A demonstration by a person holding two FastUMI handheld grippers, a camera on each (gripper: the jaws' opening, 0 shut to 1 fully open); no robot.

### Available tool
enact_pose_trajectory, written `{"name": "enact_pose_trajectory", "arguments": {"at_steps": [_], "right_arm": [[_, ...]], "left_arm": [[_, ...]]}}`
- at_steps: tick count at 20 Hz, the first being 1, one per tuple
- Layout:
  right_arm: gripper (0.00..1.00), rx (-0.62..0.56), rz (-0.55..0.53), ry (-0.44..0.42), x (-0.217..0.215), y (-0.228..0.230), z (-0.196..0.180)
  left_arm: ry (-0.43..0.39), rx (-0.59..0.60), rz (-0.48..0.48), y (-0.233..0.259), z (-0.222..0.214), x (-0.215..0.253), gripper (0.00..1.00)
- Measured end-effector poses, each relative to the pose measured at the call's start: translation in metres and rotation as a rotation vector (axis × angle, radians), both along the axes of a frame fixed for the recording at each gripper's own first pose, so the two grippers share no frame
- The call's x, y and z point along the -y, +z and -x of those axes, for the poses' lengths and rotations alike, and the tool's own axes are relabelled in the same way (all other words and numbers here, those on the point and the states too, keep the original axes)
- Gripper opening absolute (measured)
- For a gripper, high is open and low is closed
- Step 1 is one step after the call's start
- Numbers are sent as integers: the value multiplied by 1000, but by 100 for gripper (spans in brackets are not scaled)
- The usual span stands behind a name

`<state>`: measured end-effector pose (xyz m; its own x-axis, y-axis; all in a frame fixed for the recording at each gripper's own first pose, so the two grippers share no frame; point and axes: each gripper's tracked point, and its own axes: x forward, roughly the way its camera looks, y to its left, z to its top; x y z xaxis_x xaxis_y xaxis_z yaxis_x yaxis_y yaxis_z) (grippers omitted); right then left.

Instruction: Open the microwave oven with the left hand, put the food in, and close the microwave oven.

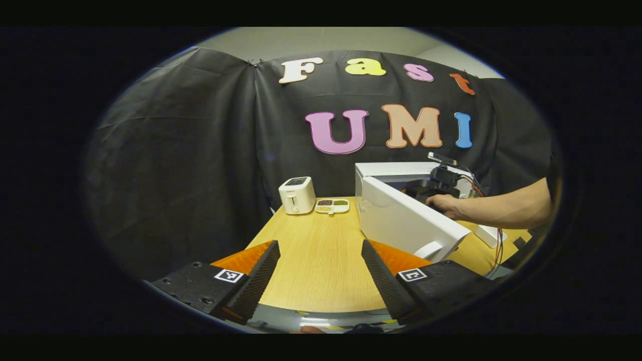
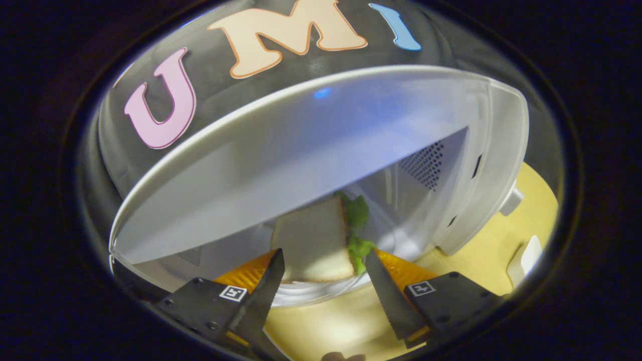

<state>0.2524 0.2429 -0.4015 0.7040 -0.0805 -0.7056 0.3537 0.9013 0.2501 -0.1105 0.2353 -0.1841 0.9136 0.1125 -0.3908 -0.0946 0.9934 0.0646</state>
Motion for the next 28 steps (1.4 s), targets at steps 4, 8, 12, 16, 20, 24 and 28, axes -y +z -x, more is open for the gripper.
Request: {"name": "enact_pose_trajectory", "arguments": {"at_steps": [4, 8, 12, 16, 20, 24, 28], "right_arm": [[99, 51, 41, 48, 8, 18, 3], [100, 108, 67, 115, 5, 41, 16], [100, 160, 57, 223, -10, 65, 47], [92, 260, 106, 341, -3, 104, 86], [92, 407, 222, 412, 26, 166, 127], [92, 500, 306, 428, 63, 218, 151], [94, 593, 392, 393, 98, 277, 158]], "left_arm": [[-17, 12, 2, 4, -3, 5, 96], [-39, 27, -2, 8, -4, 11, 96], [-68, 34, -52, 10, -6, 10, 99], [-57, 37, -73, 10, -1, -2, 98], [-66, 39, -70, 8, -3, 4, 98], [-84, 37, -62, 2, -11, 13, 85], [-80, -6, -69, -15, -17, 15, 35]]}}
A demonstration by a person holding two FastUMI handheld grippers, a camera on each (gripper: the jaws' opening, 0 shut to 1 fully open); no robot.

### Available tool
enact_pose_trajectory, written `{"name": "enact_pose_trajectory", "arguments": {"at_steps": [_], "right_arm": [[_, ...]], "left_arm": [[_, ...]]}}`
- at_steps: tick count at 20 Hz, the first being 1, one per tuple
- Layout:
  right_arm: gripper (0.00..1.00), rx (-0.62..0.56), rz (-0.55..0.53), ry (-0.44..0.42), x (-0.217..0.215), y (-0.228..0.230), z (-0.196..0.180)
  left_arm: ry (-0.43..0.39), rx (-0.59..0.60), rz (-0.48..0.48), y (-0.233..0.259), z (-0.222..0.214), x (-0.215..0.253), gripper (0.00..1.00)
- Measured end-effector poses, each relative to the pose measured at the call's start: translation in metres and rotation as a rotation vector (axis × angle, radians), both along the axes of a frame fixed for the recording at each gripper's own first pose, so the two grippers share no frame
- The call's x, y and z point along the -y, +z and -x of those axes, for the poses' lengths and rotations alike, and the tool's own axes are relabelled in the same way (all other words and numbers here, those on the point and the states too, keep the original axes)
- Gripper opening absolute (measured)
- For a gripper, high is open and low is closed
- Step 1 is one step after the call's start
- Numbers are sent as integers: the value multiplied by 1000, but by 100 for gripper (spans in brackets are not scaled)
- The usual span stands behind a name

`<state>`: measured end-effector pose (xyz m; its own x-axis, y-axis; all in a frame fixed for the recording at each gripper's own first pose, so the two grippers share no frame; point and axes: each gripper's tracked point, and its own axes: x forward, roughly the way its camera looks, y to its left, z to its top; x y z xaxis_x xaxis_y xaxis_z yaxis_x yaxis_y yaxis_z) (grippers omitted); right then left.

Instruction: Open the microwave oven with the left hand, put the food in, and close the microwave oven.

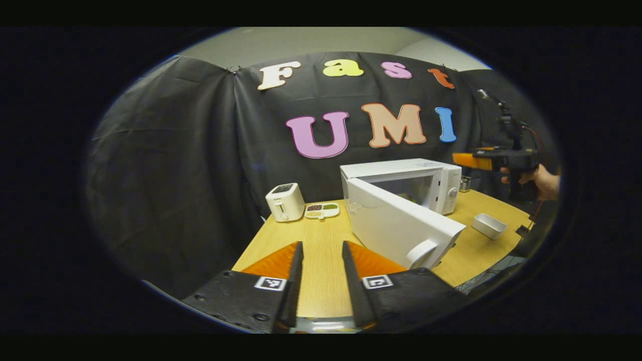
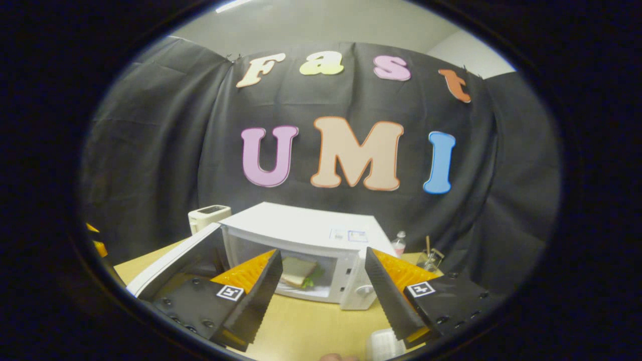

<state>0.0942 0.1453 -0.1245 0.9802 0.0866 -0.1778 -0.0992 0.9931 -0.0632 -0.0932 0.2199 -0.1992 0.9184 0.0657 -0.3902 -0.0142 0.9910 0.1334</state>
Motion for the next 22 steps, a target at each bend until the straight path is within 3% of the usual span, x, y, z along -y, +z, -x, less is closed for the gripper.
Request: {"name": "enact_pose_trajectory", "arguments": {"at_steps": [1, 3, 5, 7, 10, 22], "right_arm": [[100, 25, 5, -3, 6, 14, 2], [96, 69, 14, -9, 17, 39, 5], [100, 103, 6, -19, 29, 62, 10], [96, 133, -4, -32, 45, 82, 16], [96, 164, 12, -39, 69, 96, 19], [96, 151, -39, -30, 127, 100, 27]], "left_arm": [[8, -9, -3, -4, -1, -1, 21], [-8, -36, 11, -13, 1, 8, 6], [-26, -48, 21, -14, -2, 18, 0], [18, -58, -13, -19, -1, 15, 1], [8, -68, 22, -28, -1, 34, 0], [47, -133, -4, -58, -4, 80, 0]]}}
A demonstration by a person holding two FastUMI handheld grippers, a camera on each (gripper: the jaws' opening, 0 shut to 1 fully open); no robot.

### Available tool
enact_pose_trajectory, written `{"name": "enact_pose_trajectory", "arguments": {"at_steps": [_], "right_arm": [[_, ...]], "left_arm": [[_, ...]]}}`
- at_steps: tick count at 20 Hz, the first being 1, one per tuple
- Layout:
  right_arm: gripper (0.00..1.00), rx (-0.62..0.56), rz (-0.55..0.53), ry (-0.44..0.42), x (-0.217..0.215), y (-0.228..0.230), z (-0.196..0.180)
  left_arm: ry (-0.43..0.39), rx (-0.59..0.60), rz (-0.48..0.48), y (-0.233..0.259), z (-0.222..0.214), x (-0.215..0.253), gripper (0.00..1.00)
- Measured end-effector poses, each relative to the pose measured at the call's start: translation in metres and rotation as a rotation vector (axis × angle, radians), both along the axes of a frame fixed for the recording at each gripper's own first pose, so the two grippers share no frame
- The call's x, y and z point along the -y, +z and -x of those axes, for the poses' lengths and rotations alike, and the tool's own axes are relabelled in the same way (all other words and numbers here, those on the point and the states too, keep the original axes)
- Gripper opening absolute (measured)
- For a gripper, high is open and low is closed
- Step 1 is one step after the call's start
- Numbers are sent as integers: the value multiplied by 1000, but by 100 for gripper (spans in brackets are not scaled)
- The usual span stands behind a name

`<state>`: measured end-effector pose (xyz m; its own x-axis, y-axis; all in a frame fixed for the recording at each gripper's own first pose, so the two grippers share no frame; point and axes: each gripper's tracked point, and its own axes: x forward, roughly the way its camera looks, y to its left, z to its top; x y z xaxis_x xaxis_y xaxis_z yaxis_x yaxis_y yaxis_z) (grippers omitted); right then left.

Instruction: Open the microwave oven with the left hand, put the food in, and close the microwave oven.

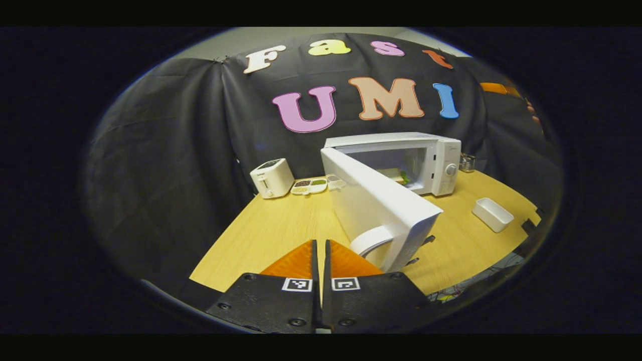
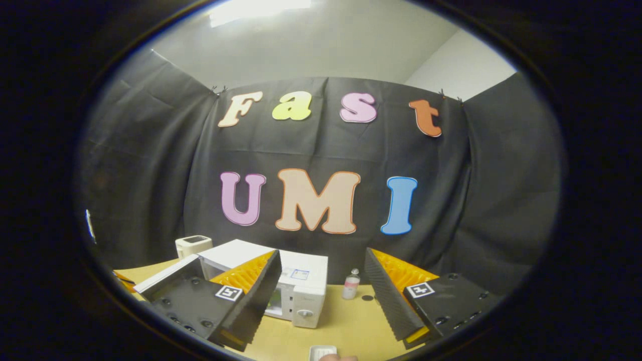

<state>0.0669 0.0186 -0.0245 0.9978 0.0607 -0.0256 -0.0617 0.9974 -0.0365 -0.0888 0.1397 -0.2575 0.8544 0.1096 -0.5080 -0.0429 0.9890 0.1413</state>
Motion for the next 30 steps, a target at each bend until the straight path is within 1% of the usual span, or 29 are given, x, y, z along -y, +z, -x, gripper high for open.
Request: {"name": "enact_pose_trajectory", "arguments": {"at_steps": [6, 10, 15, 16, 17, 18, 23, 30], "right_arm": [[96, -3, -8, -12, 15, -3, 5], [96, -3, -15, -19, 22, -3, 12], [96, -2, -22, -23, 29, -2, 17], [100, 0, -19, -25, 30, -1, 18], [100, 1, -23, -25, 31, 0, 18], [96, 3, -29, -25, 33, 1, 21], [96, 8, -38, -36, 40, 4, 24], [96, 21, -46, -33, 46, 9, 33]], "left_arm": [[0, -9, 20, -3, -7, 11, 0], [-44, -5, 7, -3, -12, 23, 1], [-94, -3, 15, -4, -20, 47, 0], [-106, -2, 17, -3, -22, 52, 0], [-115, -1, 17, -3, -26, 56, 0], [-120, -1, 17, -3, -29, 59, 0], [-153, 9, 23, 1, -44, 78, 0], [-224, 22, 20, 5, -65, 106, 0]]}}
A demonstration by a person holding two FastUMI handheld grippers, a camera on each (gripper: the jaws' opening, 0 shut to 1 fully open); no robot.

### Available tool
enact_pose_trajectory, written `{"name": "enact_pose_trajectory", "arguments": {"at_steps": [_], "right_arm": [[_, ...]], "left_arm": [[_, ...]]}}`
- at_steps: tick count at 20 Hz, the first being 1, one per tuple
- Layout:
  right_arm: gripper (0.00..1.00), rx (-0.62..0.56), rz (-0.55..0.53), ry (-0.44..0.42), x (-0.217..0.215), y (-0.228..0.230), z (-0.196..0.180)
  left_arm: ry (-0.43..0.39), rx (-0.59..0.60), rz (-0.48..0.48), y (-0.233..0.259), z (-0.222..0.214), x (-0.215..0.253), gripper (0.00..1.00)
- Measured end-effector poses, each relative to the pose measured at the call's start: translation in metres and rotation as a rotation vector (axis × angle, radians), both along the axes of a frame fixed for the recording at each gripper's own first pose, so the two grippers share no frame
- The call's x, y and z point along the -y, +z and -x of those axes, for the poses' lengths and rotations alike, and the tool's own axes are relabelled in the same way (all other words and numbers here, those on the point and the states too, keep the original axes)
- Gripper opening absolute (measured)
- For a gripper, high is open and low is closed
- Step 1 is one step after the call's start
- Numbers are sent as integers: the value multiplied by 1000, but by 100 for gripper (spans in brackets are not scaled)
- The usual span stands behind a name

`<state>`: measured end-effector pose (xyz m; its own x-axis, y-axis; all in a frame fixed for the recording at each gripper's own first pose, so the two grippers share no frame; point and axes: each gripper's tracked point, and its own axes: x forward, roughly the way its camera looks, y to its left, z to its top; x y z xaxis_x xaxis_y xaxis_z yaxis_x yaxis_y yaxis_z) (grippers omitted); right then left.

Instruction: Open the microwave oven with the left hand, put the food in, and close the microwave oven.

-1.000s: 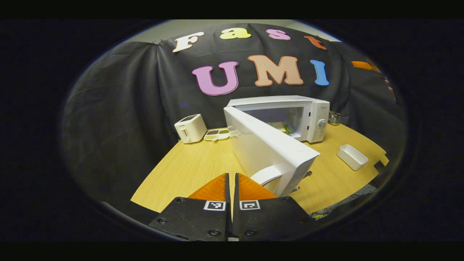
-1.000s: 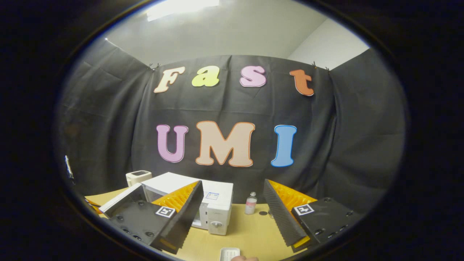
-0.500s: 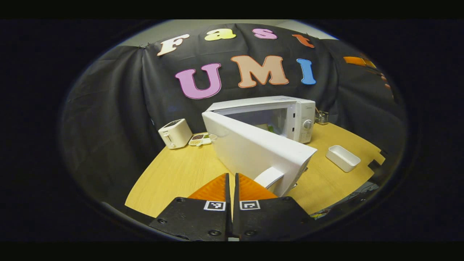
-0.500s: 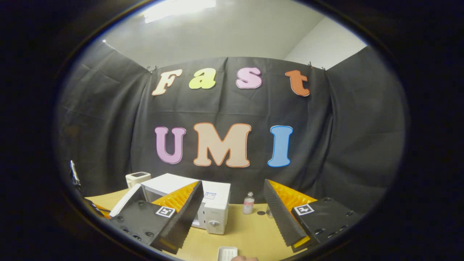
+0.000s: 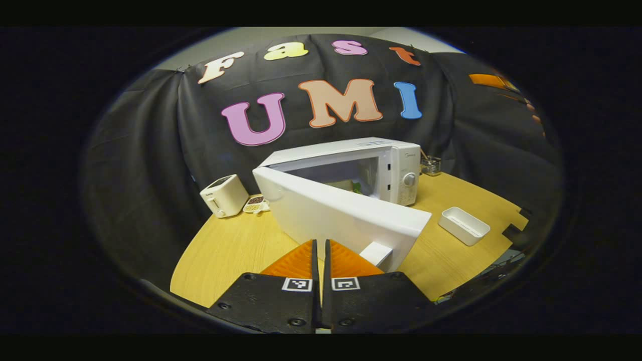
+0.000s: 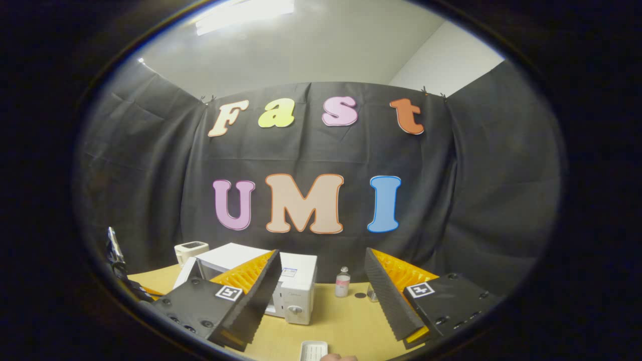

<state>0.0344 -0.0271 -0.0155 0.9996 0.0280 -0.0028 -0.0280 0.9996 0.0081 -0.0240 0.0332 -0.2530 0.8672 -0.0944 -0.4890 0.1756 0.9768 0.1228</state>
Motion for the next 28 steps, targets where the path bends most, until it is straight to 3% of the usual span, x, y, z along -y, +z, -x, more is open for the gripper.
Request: {"name": "enact_pose_trajectory", "arguments": {"at_steps": [28], "right_arm": [[96, -28, 40, -79, 51, -9, 24]], "left_arm": [[-75, 45, 102, -2, -133, 103, 0]]}}
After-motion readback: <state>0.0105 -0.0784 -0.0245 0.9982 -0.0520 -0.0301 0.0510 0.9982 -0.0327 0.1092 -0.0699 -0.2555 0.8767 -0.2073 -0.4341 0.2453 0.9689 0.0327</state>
